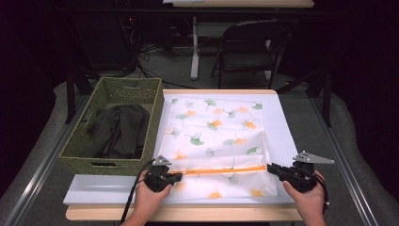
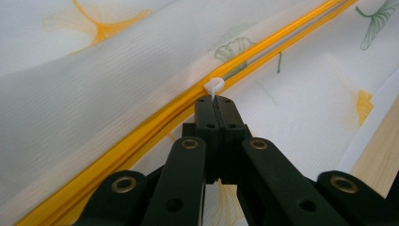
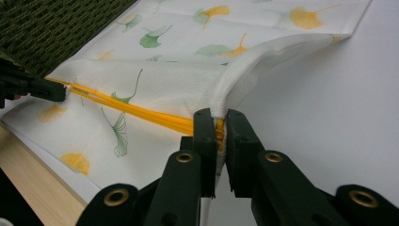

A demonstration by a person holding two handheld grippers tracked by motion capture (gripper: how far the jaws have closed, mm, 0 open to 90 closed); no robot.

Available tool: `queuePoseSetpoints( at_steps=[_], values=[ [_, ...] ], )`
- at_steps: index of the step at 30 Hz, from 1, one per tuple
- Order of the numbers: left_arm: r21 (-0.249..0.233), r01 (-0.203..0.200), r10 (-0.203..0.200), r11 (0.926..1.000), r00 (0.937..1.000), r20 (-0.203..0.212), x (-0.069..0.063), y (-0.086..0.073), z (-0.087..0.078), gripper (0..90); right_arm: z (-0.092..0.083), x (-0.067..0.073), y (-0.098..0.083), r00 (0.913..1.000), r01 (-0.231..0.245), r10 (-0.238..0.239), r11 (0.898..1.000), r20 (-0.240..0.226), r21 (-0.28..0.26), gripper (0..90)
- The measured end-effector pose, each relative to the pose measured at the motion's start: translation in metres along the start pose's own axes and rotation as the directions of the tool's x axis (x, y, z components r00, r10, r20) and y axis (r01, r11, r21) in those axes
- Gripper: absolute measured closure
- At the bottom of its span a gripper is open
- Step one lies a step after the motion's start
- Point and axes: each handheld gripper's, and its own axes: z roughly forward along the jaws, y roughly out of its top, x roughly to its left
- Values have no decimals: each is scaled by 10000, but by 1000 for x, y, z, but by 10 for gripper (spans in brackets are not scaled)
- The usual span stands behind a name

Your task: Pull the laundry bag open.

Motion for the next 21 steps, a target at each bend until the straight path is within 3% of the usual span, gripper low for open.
queuePoseSetpoints(
  at_steps=[14,18,21],
  values=[
    [-222,233,-246,9995,9978,-608,15,-17,-31,900,-1,-5,-1,9994,-169,167,9998,313,71,837],
    [-209,-69,47,9998,9944,-1055,17,-22,-39,900,-2,-7,-1,9989,-239,236,9997,411,51,836],
    [-240,-70,42,9997,9934,-1143,18,-25,-44,900,-4,-10,-2,9980,-289,286,9996,570,50,836]
  ],
)
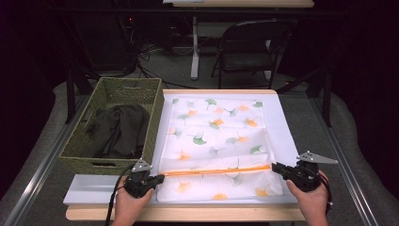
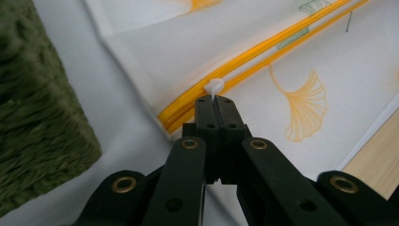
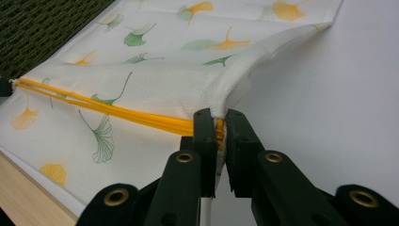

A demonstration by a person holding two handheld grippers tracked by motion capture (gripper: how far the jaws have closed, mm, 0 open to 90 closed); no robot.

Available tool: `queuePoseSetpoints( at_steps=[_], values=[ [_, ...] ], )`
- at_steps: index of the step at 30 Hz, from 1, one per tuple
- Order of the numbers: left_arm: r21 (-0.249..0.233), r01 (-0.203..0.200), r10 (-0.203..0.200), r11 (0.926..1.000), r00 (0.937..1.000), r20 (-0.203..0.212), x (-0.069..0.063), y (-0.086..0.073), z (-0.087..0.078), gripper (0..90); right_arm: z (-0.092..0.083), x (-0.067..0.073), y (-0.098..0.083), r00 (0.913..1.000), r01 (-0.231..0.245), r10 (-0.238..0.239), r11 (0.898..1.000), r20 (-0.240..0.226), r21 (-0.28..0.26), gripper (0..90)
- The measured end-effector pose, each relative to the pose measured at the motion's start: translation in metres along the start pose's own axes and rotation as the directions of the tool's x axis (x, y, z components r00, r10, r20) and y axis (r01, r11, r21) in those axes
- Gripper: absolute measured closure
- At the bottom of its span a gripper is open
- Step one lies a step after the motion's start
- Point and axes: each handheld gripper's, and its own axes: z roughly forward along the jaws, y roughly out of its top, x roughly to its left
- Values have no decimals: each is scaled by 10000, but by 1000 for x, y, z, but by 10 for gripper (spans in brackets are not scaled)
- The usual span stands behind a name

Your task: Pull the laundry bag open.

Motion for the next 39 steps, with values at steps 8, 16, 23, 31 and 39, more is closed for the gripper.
queuePoseSetpoints(
  at_steps=[8,16,23,31,39],
  values=[
    [-210,185,-188,9996,9998,-116,6,-5,-7,900,-2,-7,-2,9996,-205,206,9998,182,-29,836],
    [-166,53,-59,9998,9994,-350,5,-6,-6,900,4,-11,-7,9991,-308,295,9985,297,443,836],
    [-127,-122,116,9998,9989,-446,3,-9,-6,899,16,-10,-13,9986,-480,455,9938,271,1002,832],
    [-134,-104,98,9999,9989,-455,3,-11,-6,898,24,-13,-17,9980,-559,520,9905,348,1253,821],
    [-50,-297,294,9995,9976,-621,1,-12,-5,882,24,-14,-19,9974,-531,461,9896,554,1335,787]
  ],
)
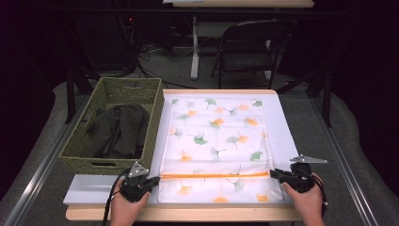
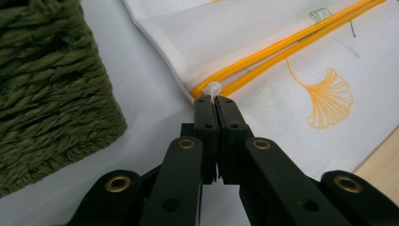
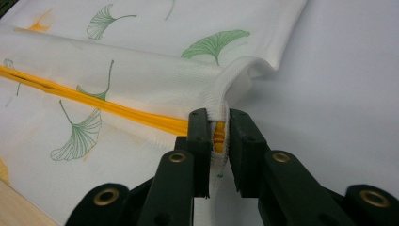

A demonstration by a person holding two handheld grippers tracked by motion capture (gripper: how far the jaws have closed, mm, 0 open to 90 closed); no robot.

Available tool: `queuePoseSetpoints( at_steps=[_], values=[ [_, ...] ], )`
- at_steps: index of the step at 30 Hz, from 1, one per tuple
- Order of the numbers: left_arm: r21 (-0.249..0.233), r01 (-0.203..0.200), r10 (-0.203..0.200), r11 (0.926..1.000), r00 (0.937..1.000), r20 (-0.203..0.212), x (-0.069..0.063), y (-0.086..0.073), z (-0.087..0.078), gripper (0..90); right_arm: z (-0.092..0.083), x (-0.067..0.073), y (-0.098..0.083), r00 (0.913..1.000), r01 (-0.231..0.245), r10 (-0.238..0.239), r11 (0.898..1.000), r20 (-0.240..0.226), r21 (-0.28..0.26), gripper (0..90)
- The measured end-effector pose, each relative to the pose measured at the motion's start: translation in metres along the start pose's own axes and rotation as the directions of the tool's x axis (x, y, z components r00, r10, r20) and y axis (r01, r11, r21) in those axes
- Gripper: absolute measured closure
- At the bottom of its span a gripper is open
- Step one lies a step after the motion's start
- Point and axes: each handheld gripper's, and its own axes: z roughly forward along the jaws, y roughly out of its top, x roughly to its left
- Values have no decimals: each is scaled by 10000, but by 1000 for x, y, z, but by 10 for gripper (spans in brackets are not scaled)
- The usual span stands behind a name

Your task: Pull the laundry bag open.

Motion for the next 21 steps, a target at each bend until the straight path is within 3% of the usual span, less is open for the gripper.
queuePoseSetpoints(
  at_steps=[16,21],
  values=[
    [-119,165,-164,9998,9998,92,1,1,-1,768,-5,-2,1,9982,299,-281,9990,526,-336,663],
    [-251,82,-81,9996,10000,42,1,2,-4,721,-6,6,3,9905,996,-931,9932,1014,-605,627]
  ],
)
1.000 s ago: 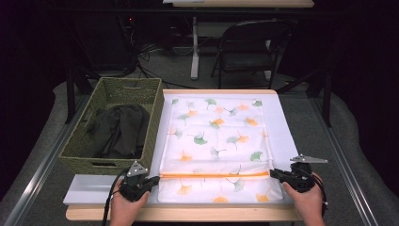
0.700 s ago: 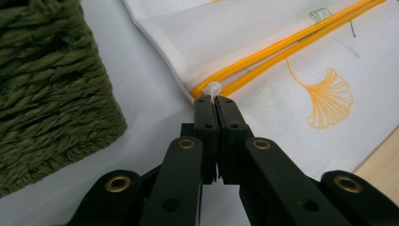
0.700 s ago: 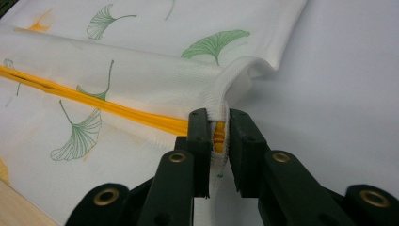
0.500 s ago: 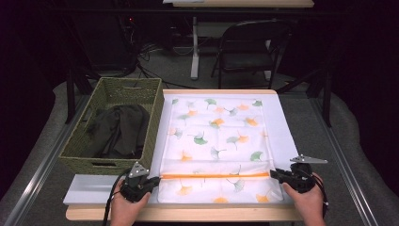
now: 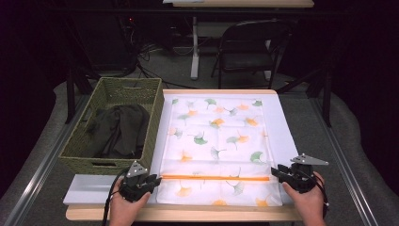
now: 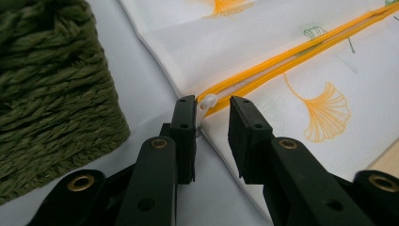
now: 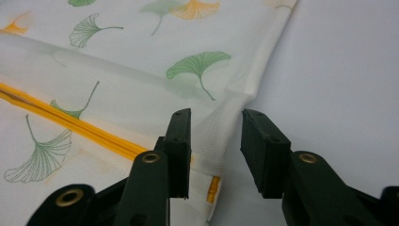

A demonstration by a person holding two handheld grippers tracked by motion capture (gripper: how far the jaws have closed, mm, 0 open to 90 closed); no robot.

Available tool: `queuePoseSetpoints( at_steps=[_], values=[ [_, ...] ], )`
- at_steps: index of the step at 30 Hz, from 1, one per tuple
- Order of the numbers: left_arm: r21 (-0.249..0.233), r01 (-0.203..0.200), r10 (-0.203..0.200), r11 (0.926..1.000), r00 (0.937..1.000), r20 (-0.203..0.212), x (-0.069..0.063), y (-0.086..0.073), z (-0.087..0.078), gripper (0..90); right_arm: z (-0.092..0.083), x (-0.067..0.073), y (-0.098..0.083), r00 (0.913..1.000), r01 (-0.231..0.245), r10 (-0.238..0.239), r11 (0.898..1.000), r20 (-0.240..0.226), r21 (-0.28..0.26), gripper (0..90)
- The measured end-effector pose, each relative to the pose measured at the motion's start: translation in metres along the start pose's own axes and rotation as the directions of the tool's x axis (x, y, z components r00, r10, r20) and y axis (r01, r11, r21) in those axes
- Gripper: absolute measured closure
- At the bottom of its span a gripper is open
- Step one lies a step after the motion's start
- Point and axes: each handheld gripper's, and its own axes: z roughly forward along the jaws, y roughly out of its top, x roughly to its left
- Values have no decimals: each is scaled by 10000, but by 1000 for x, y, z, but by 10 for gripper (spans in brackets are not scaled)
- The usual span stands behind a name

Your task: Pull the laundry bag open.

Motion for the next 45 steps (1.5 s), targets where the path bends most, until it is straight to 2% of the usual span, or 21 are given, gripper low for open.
queuePoseSetpoints(
  at_steps=[4,8,12,17,22,26,28,32,36,41,45],
  values=[
    [-189,-138,136,9997,9999,-94,-2,2,-3,702,-2,5,2,9992,374,-369,9987,149,-350,608],
    [-350,-209,204,9992,9997,-144,-2,2,-6,681,-6,11,5,9975,700,-705,9942,-36,-817,591],
    [-500,-116,110,9987,9999,-116,-3,2,-9,669,-5,23,8,9928,1096,-1134,9899,-387,-903,586],
    [-501,-156,159,9986,9999,44,-3,3,-9,648,3,45,12,9760,1923,-1994,9777,-874,-840,587],
    [-621,-91,94,9980,10000,31,-4,2,-10,629,12,62,19,9595,2438,-2543,9652,-1211,-949,585],
    [-661,-113,114,9977,9999,7,-4,2,-10,624,19,80,32,9427,2872,-2964,9546,-1532,-791,613],
    [-659,-131,133,9977,9999,20,-4,3,-10,624,21,89,40,9304,3159,-3253,9454,-1688,-802,626],
    [-666,-171,177,9976,9998,85,-5,3,-10,624,30,108,54,9157,3363,-3451,9386,-2061,-772,648],
    [-675,-185,193,9975,9998,113,-6,3,-8,625,45,121,56,9051,3573,-3602,9324,-2259,-549,654],
    [-583,-190,197,9981,9998,104,-6,3,-8,624,66,129,47,8960,3729,-3645,9278,-2536,-160,653],
    [-542,-155,165,9984,9997,190,-5,2,-6,625,72,130,40,8966,3648,-3551,9310,-2645,-130,642]
  ],
)
